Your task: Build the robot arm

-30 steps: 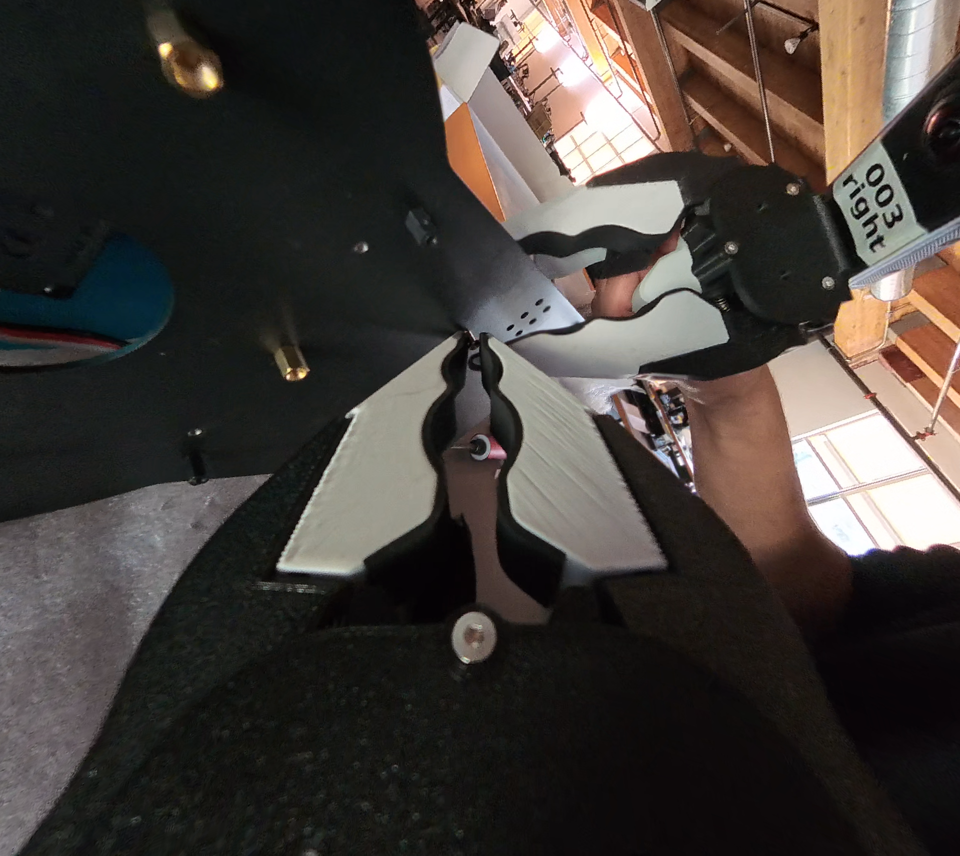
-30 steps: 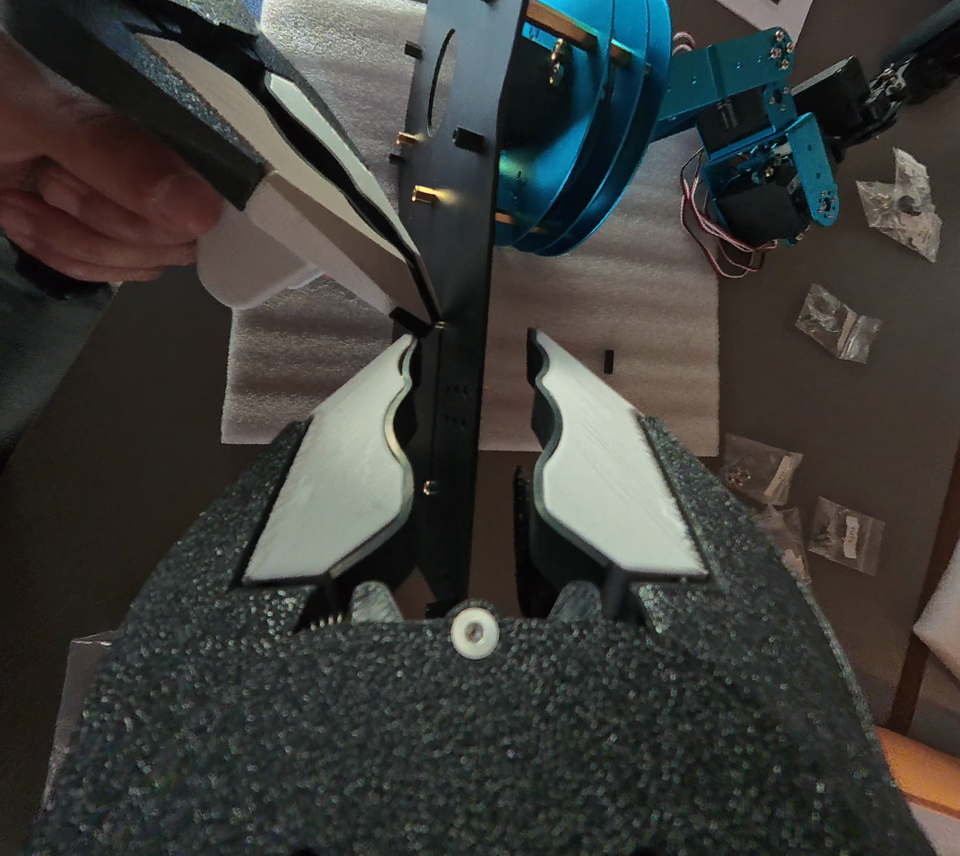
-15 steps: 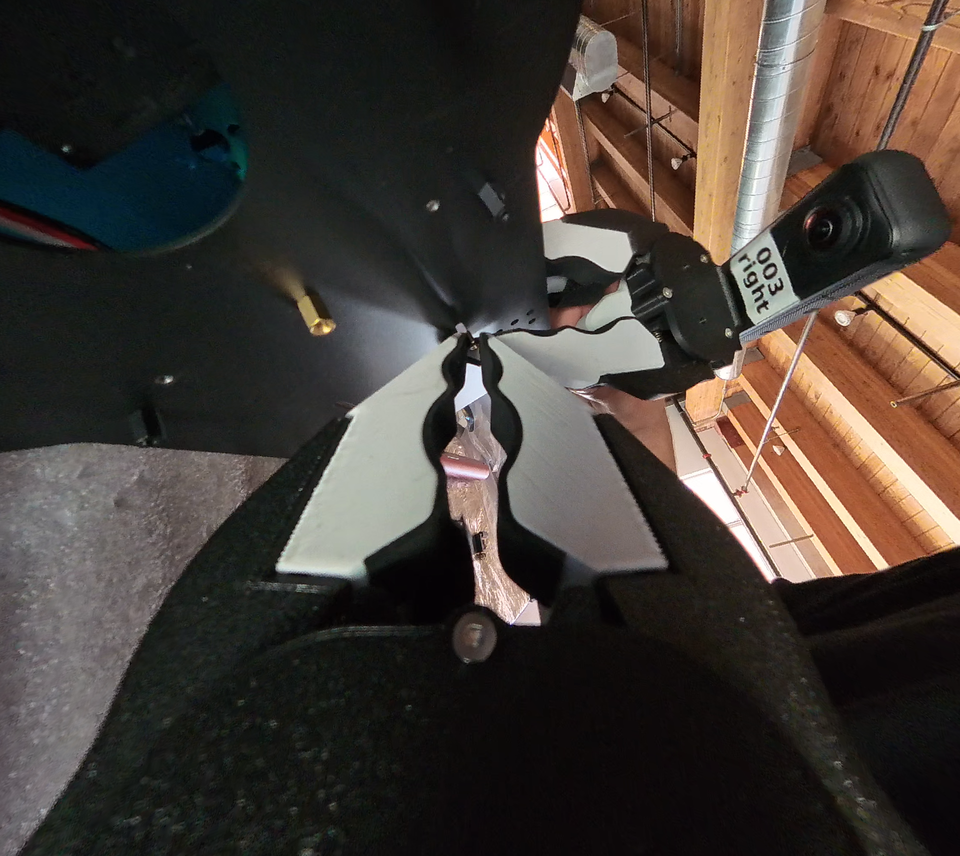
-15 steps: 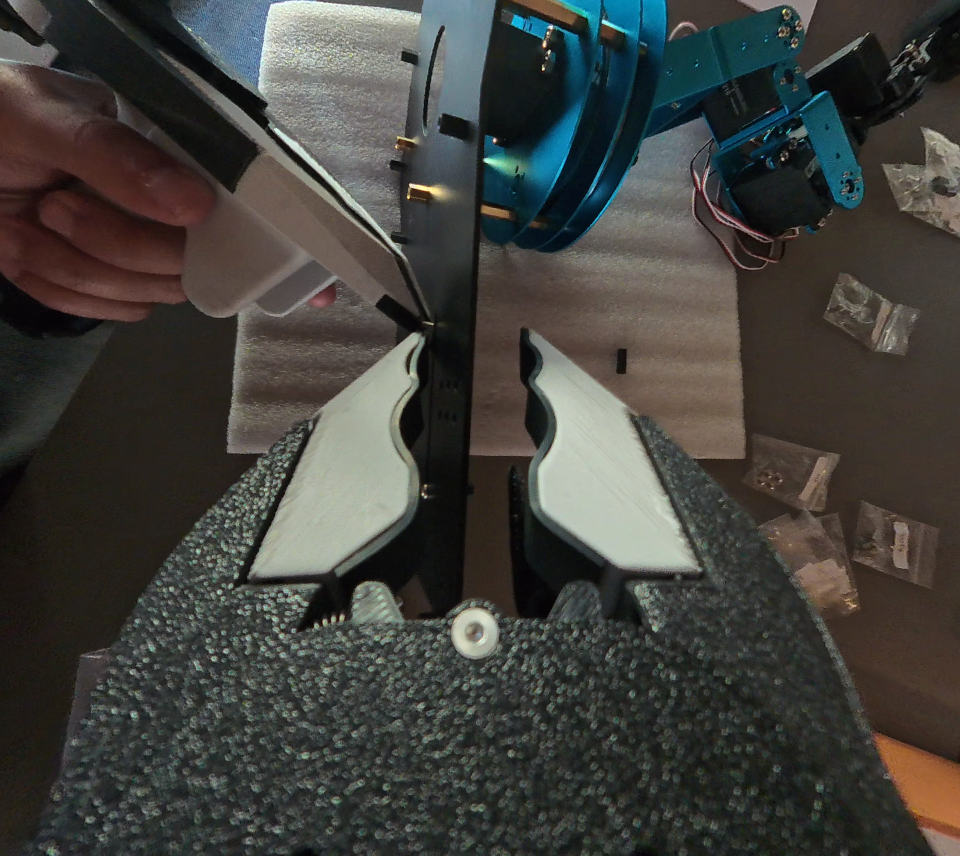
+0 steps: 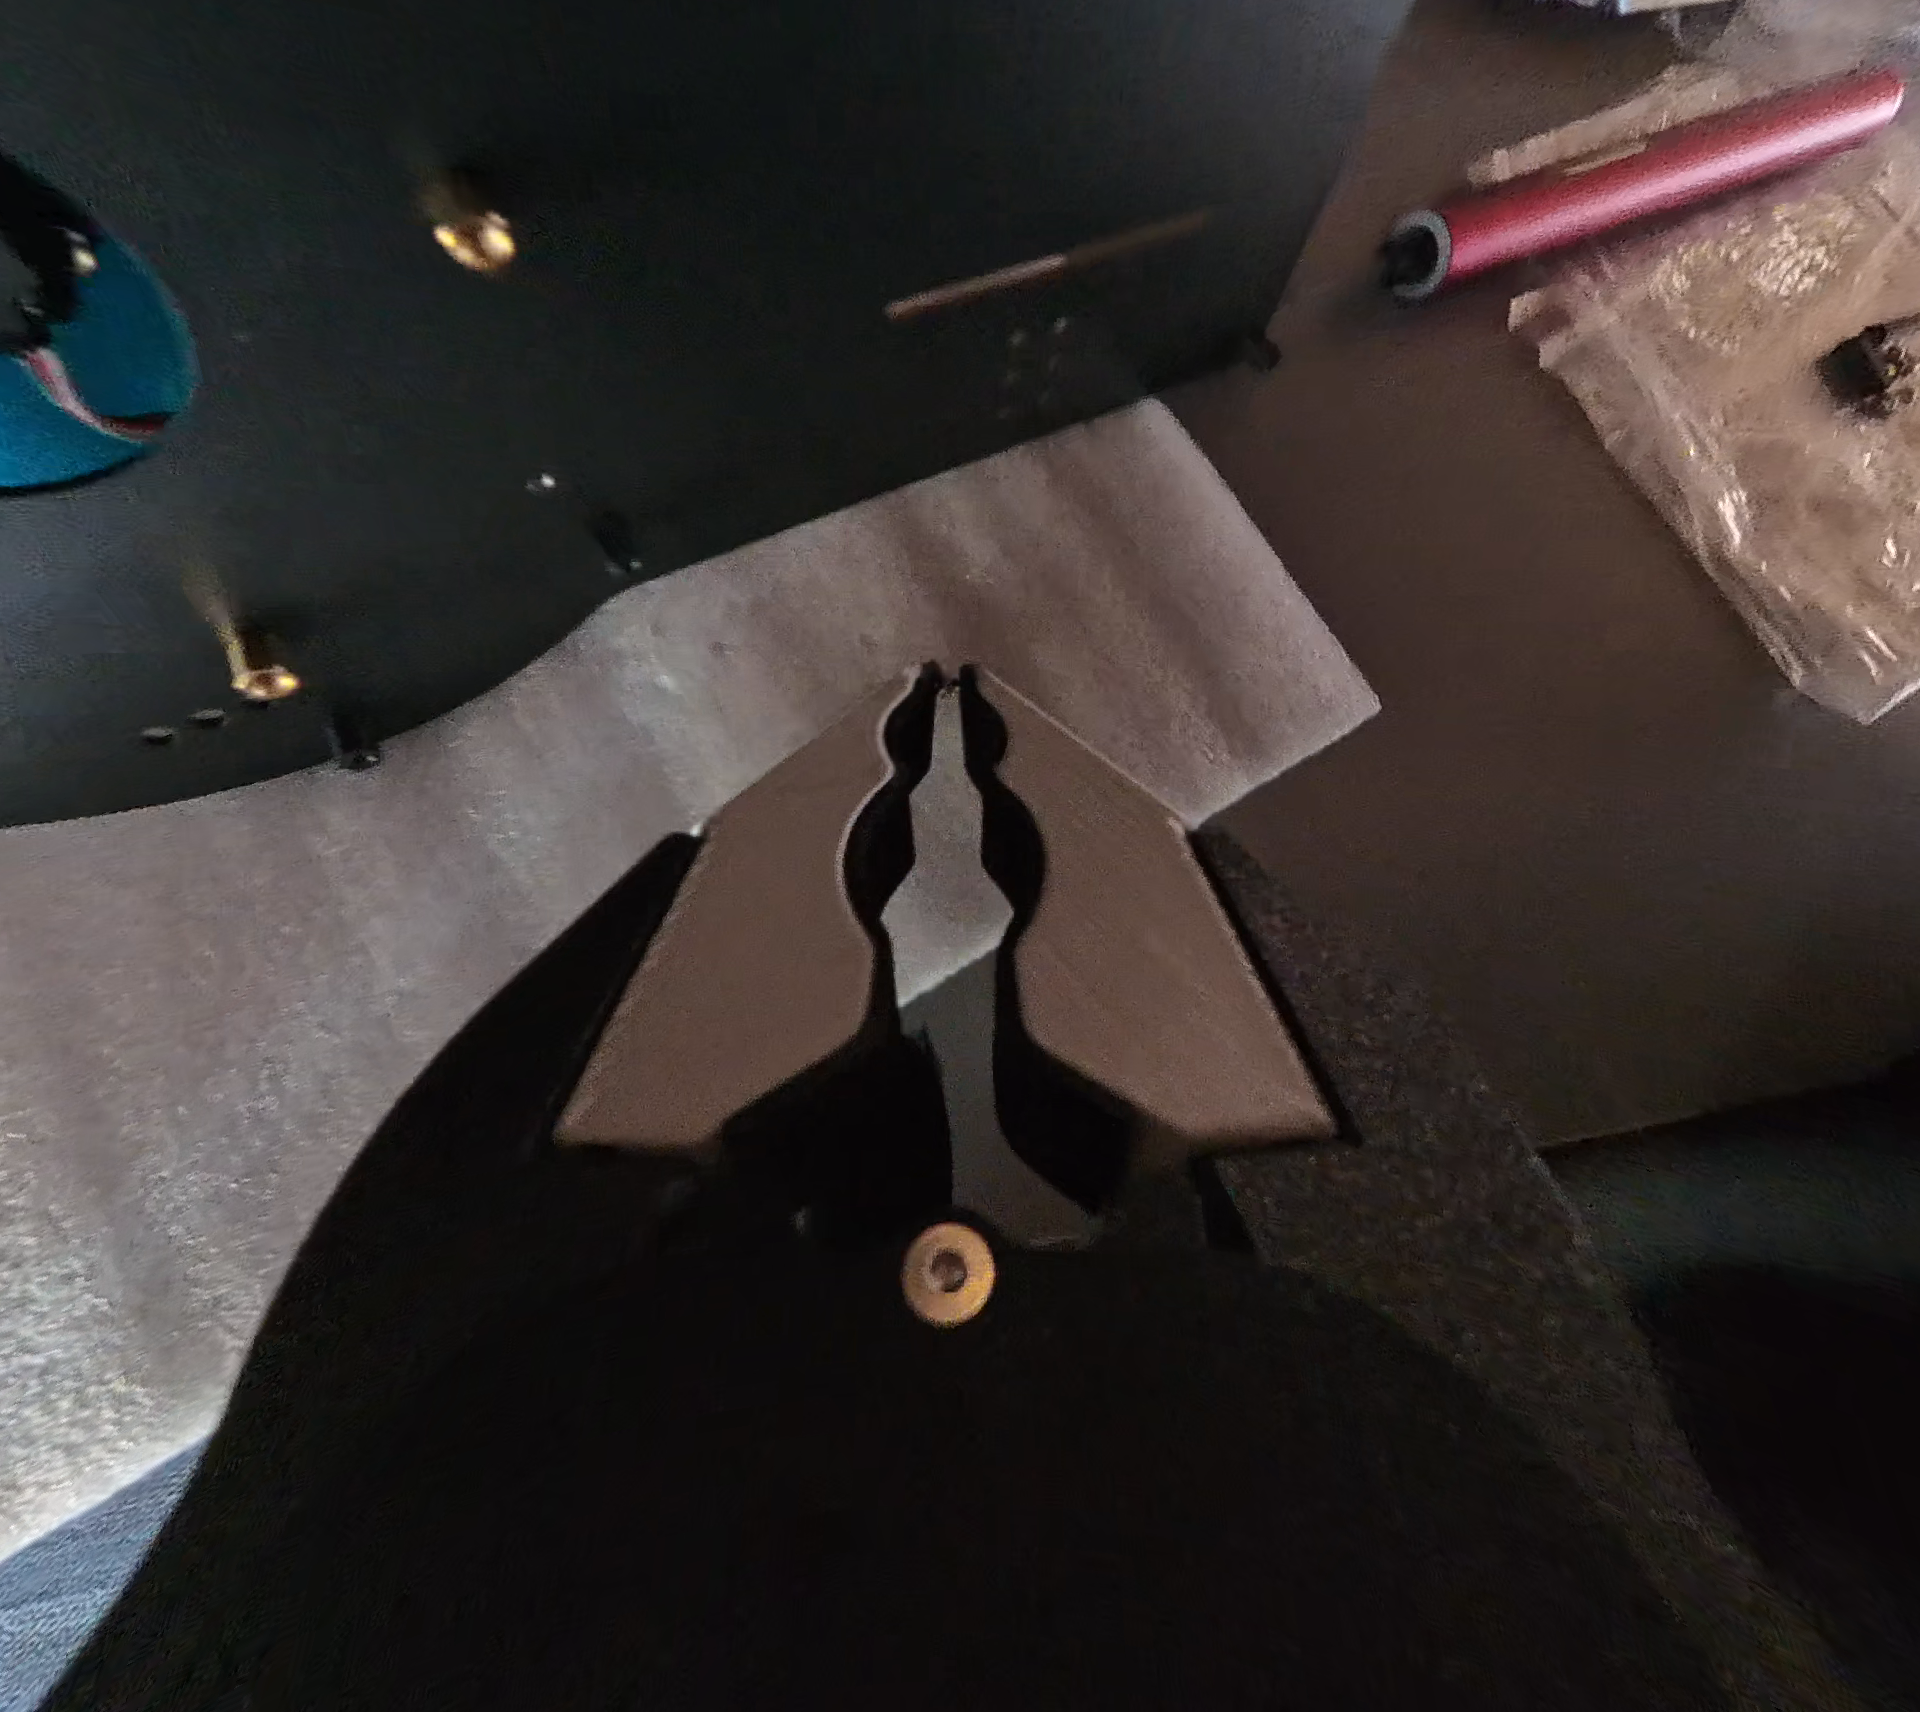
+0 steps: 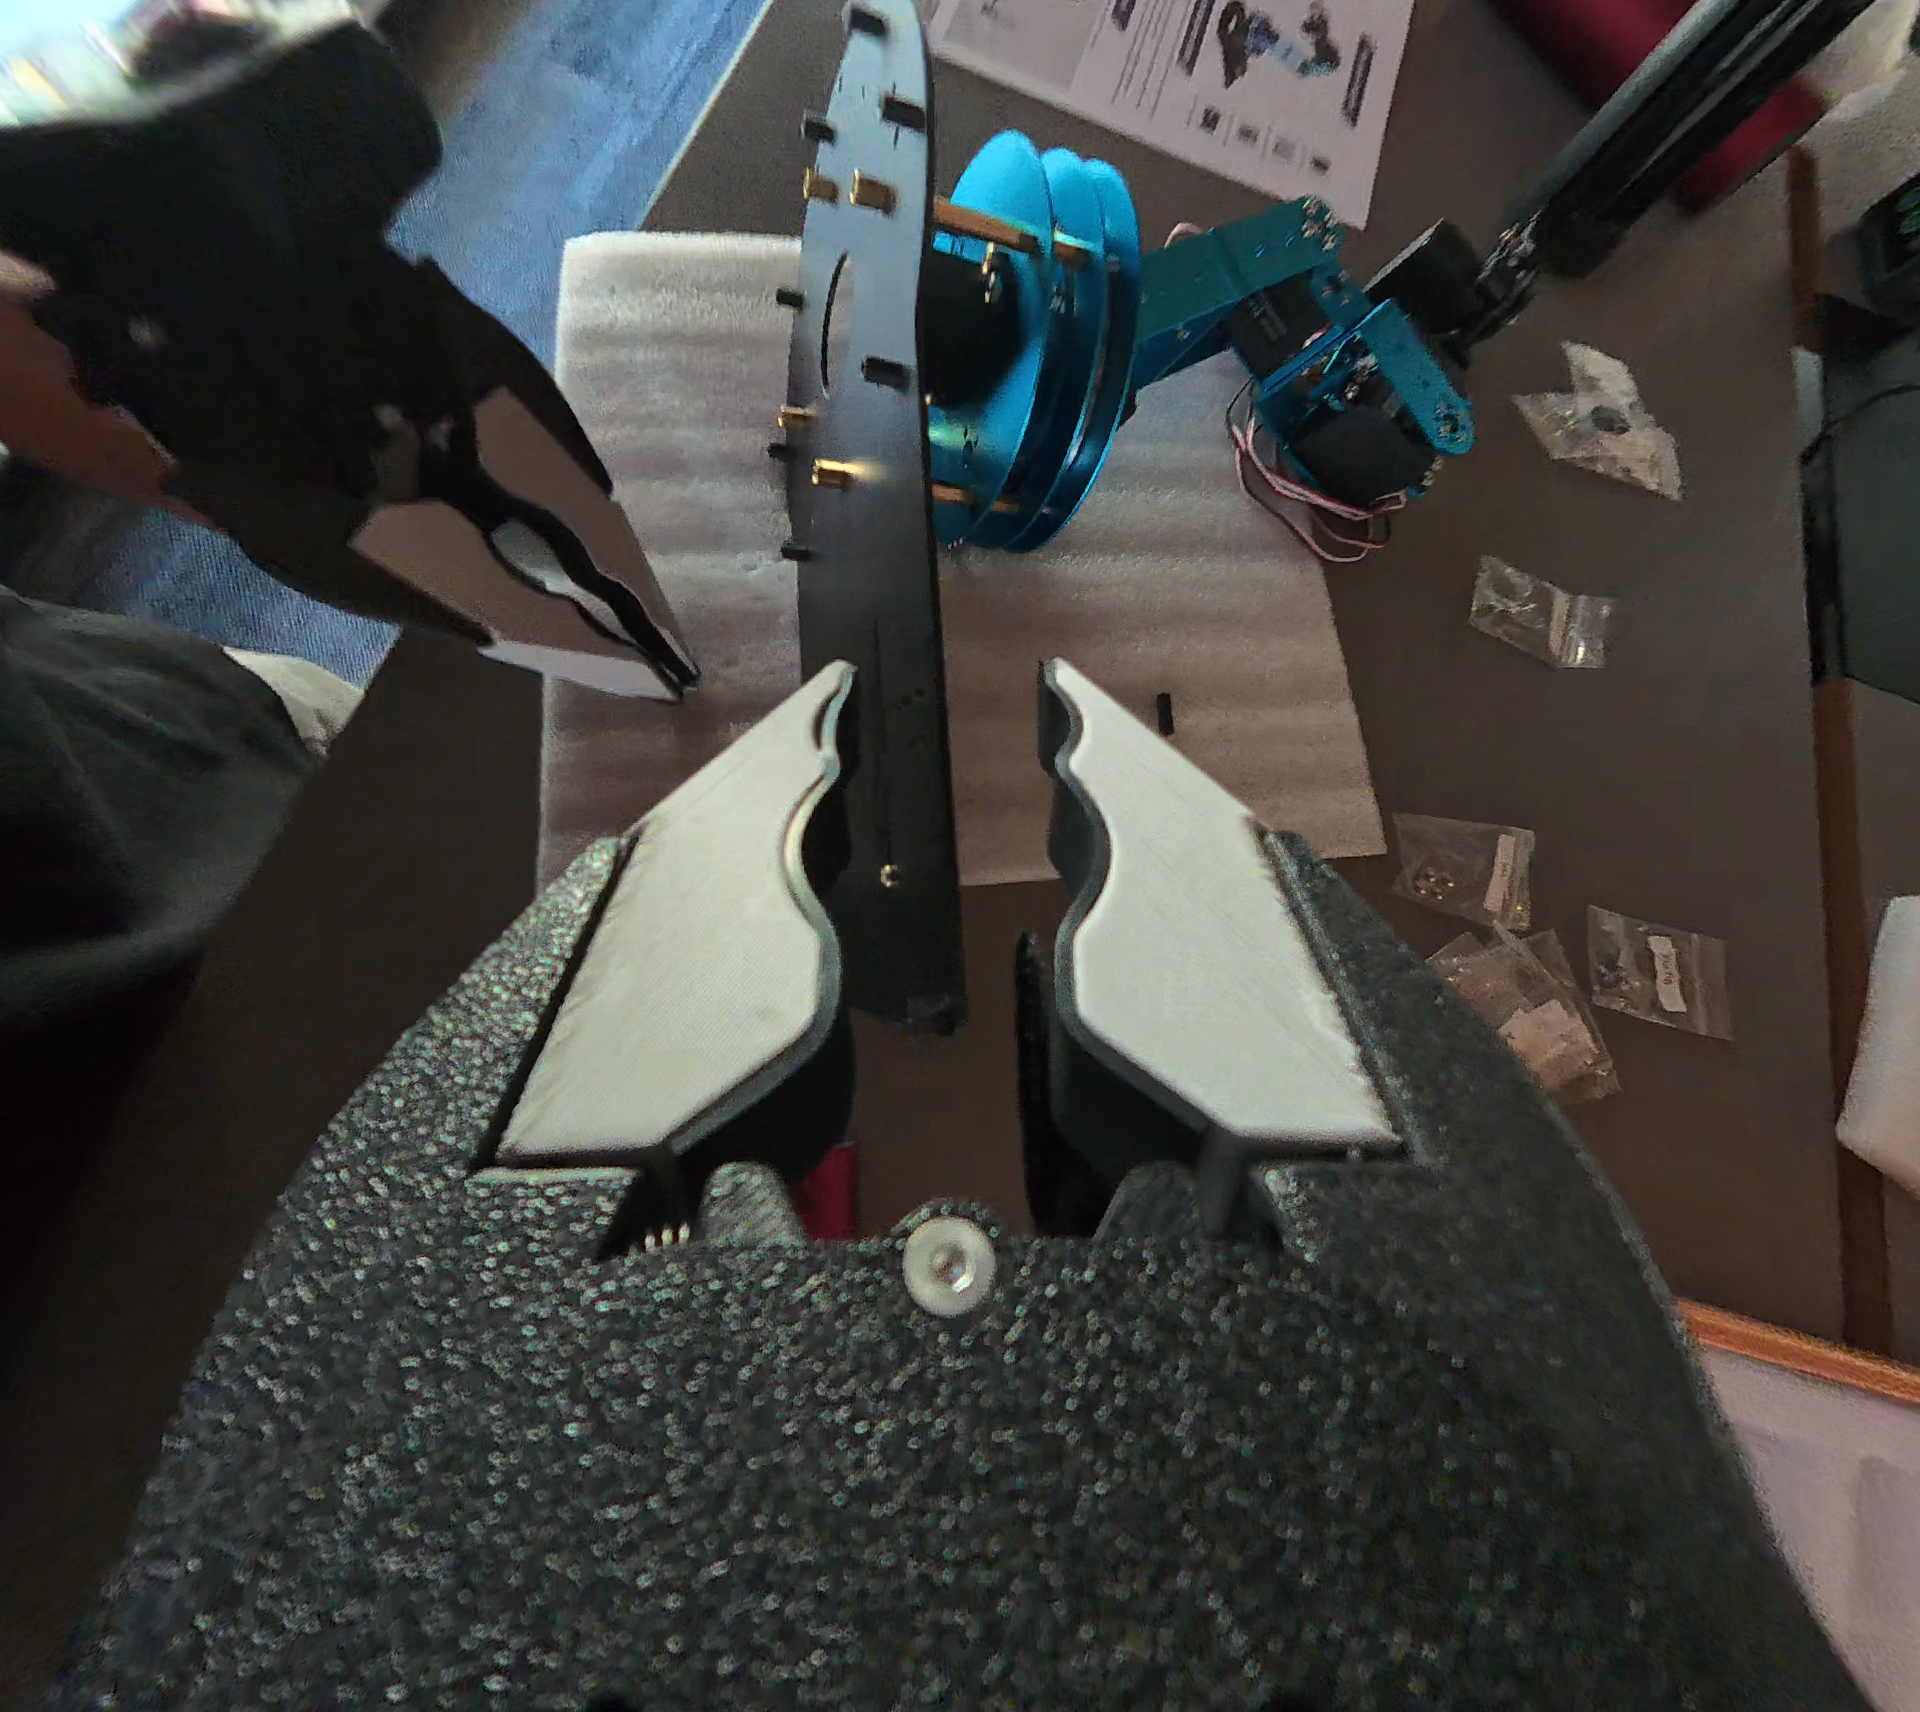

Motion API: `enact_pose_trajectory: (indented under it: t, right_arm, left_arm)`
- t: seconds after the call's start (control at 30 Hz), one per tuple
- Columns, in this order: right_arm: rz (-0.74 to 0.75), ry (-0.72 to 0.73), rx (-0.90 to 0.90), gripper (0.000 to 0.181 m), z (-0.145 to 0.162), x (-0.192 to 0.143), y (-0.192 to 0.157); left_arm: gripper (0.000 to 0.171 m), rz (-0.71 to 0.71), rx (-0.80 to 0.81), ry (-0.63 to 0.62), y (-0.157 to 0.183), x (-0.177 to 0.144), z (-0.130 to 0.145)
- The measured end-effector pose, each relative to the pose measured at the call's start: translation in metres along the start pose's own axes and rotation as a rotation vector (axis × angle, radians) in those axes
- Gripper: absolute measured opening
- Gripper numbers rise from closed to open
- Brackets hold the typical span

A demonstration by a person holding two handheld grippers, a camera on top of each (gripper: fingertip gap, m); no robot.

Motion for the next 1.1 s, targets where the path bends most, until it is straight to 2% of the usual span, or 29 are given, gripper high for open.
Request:
enact_pose_trajectory:
  t: [0.1,0.23,0.47,0.8,0.93,1.1]
  right_arm:
    - [-0.014,0.071,0.045,0.034,0.001,-0.013,-0.005]
    - [-0.019,0.091,0.112,0.034,0.014,-0.025,-0.007]
    - [-0.012,0.069,0.171,0.035,0.033,-0.033,-0.009]
    - [-0.006,0.063,0.197,0.034,0.040,-0.037,-0.010]
    - [0.005,0.065,0.204,0.033,0.042,-0.041,-0.008]
    - [0.014,0.081,0.216,0.032,0.046,-0.048,-0.007]
  left_arm:
    - [0.008,-0.021,-0.005,0.028,0.004,-0.001,0.003]
    - [0.013,-0.047,0.003,0.050,0.009,-0.004,0.006]
    - [0.004,-0.118,-0.019,0.037,0.011,0.001,0.005]
    - [0.000,-0.192,0.111,0.012,0.020,0.000,-0.002]
    - [0.000,-0.185,0.158,0.069,0.021,-0.004,-0.014]
    - [0.000,-0.181,0.198,0.262,0.015,-0.022,-0.051]
Point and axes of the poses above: each gripper's, where its closed fingertips meet, x out along the fingers, z out of its underside, y = z × x across the jaws, the point moved 10 cm from there along -x, back along the fingers, and after that the axes turned 14 degrees about x, right-handed, at the moved point
